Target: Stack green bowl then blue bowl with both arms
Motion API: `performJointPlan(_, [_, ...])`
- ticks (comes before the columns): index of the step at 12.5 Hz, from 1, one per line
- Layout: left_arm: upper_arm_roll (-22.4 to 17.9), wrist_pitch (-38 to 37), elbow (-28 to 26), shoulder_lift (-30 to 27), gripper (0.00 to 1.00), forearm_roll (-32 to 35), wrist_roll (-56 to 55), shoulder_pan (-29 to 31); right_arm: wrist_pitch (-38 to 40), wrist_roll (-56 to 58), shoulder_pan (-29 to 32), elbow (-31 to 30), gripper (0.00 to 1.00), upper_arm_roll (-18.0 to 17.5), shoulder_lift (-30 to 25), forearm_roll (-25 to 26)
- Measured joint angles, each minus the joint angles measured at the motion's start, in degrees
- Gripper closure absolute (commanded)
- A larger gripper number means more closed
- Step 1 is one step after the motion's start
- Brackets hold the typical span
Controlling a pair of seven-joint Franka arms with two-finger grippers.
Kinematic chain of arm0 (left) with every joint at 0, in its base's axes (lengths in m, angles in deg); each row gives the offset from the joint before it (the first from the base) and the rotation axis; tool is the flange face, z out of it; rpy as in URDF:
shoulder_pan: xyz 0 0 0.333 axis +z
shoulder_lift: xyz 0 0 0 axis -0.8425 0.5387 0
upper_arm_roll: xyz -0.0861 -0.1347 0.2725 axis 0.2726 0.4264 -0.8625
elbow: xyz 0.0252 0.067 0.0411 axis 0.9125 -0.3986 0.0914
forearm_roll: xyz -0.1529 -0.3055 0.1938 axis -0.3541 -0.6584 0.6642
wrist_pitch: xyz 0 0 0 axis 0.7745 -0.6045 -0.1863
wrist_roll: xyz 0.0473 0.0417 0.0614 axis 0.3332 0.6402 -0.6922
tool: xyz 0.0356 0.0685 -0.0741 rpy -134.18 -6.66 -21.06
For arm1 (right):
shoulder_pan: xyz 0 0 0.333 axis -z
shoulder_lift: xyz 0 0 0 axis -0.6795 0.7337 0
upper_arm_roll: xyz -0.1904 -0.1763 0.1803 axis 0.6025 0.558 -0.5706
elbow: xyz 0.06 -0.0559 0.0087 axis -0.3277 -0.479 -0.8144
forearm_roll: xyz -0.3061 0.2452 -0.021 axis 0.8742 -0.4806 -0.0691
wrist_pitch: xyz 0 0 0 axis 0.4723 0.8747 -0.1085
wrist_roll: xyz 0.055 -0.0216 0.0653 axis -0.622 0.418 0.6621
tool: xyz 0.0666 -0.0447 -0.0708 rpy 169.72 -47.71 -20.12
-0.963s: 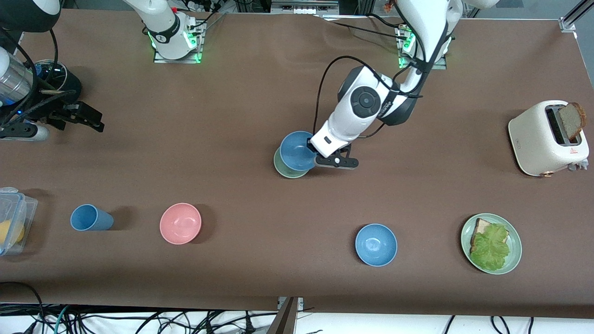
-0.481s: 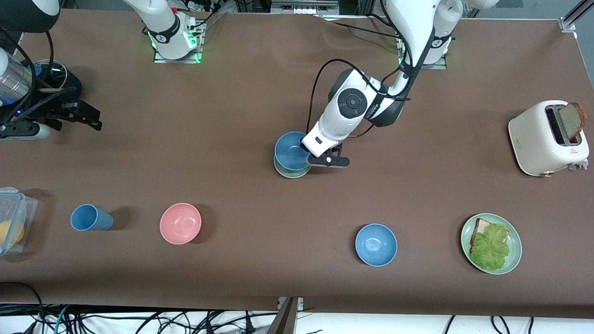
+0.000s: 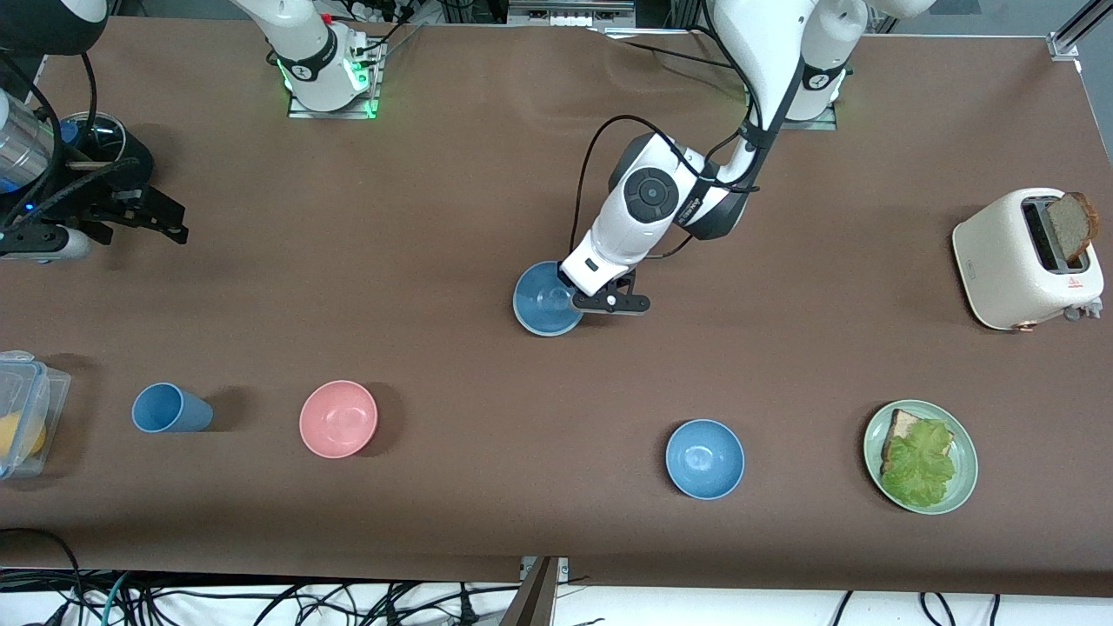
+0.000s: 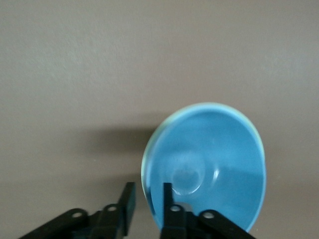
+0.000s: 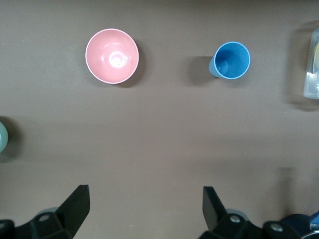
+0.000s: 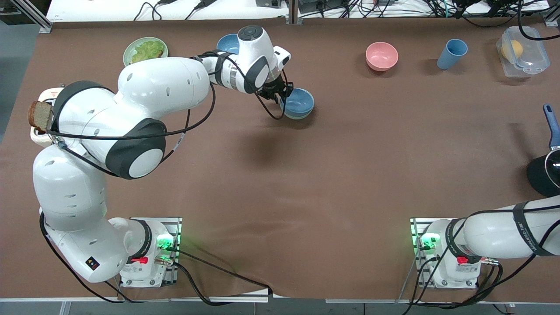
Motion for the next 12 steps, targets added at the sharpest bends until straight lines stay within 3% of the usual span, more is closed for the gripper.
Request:
performJointPlan(3, [-1.99, -0.88, 2.32, -0.49, 0.0, 0.0, -0.6, -0.02, 0.38, 0.07, 0.01, 1.14, 0.0, 0.0, -0.01, 0.0])
performJointPlan(7, [-8.02, -17.23, 9.6, -5.82, 0.0, 0.02, -0.6, 2.15, 1.0, 0.17, 0.01, 1.76, 0.0, -0.09, 0.06, 0.0])
performJointPlan(9, [-8.85, -26.62, 14.32, -8.53, 0.0, 0.33, 1.2, 7.34, 1.31, 0.17, -0.08, 1.76, 0.0, -0.42, 0.71, 0.0])
performJointPlan(12, [-9.07, -36.79, 18.53, -12.0, 0.0, 0.48, 12.31, 17.61, 1.32, 0.17, -0.16, 1.76, 0.0, -0.72, 1.34, 0.0])
